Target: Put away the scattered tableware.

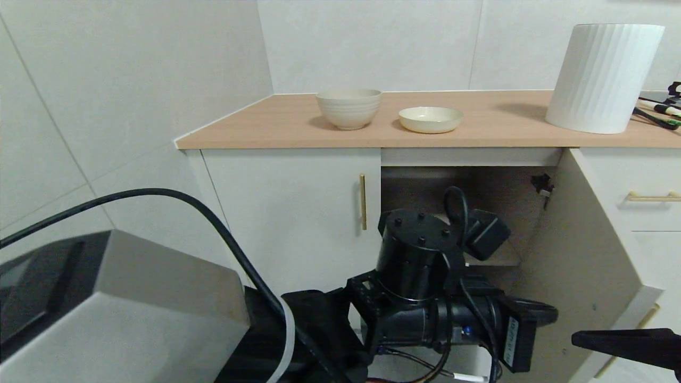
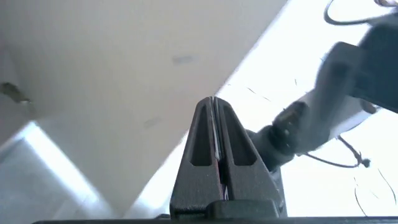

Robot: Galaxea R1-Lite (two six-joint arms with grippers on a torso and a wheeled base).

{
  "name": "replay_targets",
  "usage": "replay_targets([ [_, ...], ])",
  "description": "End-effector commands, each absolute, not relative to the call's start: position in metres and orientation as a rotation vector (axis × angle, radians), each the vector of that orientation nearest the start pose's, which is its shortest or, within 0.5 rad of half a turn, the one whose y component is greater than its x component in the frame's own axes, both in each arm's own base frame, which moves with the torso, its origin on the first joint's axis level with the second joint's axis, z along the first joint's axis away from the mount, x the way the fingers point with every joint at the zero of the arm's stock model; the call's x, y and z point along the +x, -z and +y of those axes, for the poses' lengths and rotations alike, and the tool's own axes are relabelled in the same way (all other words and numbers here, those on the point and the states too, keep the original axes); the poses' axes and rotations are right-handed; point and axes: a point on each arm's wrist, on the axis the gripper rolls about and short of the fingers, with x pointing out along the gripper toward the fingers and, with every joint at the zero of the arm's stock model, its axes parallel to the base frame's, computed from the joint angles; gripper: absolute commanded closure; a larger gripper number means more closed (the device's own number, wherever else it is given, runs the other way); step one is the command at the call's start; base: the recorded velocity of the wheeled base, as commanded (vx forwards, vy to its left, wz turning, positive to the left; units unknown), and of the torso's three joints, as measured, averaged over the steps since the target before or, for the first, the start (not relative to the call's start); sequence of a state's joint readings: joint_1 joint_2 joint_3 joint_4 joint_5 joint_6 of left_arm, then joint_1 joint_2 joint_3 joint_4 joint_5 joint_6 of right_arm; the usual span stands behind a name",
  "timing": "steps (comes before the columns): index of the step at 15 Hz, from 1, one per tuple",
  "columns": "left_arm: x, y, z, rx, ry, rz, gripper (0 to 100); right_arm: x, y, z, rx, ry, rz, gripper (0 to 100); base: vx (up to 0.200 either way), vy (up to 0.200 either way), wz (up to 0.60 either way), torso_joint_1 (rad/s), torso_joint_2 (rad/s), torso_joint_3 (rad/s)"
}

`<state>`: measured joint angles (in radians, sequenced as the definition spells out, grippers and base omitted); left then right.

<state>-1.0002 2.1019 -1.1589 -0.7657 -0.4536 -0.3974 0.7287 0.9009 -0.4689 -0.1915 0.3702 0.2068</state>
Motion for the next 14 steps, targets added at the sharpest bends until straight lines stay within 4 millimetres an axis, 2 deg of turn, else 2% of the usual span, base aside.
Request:
replay_targets([
  [1, 0.230, -0.151, -0.333, -0.285, 1.290, 0.441, 100, 0.068, -0.208, 0.072, 0.143, -1.068, 0.343, 0, 0.000, 0.000, 0.00, 0.000, 0.00, 0.000],
  [3, 0.235, -0.150, -0.320, -0.287, 1.210, 0.434, 100, 0.069, -0.208, 0.073, 0.142, -1.064, 0.345, 0, 0.000, 0.000, 0.00, 0.000, 0.00, 0.000],
  [6, 0.232, -0.170, -0.253, -0.300, 1.025, 0.353, 100, 0.081, -0.212, 0.082, 0.133, -1.013, 0.366, 0, 0.000, 0.000, 0.00, 0.000, 0.00, 0.000],
  [8, 0.224, -0.180, -0.194, -0.238, 0.905, 0.291, 100, 0.095, -0.214, 0.091, 0.113, -0.895, 0.380, 0, 0.000, 0.000, 0.00, 0.000, 0.00, 0.000],
  [10, 0.211, -0.193, -0.142, -0.223, 0.774, 0.216, 100, 0.110, -0.222, 0.101, 0.107, -0.831, 0.376, 0, 0.000, 0.000, 0.00, 0.000, 0.00, 0.000],
  [11, 0.207, -0.196, -0.129, -0.225, 0.742, 0.203, 100, 0.115, -0.226, 0.102, 0.111, -0.815, 0.370, 0, 0.000, 0.000, 0.00, 0.000, 0.00, 0.000],
  [13, 0.181, -0.211, -0.076, -0.191, 0.580, 0.153, 100, 0.143, -0.245, 0.116, 0.125, -0.778, 0.343, 0, 0.000, 0.000, 0.00, 0.000, 0.00, 0.000],
  [14, 0.164, -0.218, -0.058, -0.159, 0.522, 0.147, 100, 0.154, -0.253, 0.122, 0.129, -0.765, 0.330, 0, 0.000, 0.000, 0.00, 0.000, 0.00, 0.000],
])
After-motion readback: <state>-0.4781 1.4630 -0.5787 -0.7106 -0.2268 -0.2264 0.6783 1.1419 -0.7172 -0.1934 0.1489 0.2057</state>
